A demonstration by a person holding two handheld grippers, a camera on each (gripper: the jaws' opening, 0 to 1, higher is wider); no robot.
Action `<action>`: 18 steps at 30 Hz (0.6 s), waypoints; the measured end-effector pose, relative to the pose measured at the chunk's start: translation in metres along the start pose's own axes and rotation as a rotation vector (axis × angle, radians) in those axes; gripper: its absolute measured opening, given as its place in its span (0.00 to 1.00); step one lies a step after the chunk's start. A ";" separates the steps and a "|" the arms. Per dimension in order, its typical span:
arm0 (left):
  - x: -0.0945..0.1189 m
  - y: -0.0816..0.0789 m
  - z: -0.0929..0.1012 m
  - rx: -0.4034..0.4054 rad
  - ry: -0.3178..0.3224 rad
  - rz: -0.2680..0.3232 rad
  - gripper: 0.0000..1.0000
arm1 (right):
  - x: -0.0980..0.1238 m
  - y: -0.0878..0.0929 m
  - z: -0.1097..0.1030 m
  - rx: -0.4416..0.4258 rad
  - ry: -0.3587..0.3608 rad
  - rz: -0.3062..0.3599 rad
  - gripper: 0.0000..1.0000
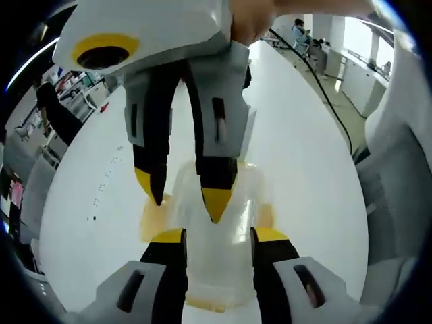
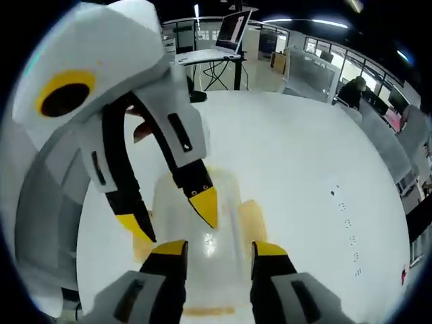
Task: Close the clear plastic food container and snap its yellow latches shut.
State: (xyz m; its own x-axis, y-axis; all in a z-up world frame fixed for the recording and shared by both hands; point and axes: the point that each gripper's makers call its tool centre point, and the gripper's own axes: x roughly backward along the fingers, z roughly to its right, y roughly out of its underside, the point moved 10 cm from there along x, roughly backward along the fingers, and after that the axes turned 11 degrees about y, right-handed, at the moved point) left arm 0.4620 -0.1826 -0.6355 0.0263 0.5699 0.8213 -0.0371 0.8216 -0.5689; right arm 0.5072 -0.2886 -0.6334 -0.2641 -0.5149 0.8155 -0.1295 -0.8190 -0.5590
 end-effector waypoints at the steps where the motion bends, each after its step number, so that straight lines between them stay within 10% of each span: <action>1: -0.001 0.001 0.002 0.000 0.002 0.000 0.36 | -0.002 -0.001 0.001 0.002 -0.003 -0.004 0.36; 18: -0.001 0.002 0.014 -0.040 -0.045 -0.003 0.41 | -0.015 -0.003 0.011 0.062 -0.106 -0.064 0.39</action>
State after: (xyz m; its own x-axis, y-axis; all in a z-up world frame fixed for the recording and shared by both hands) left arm 0.4479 -0.1820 -0.6368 -0.0190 0.5669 0.8236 0.0027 0.8238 -0.5669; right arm 0.5219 -0.2814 -0.6426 -0.1542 -0.4823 0.8623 -0.0830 -0.8634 -0.4977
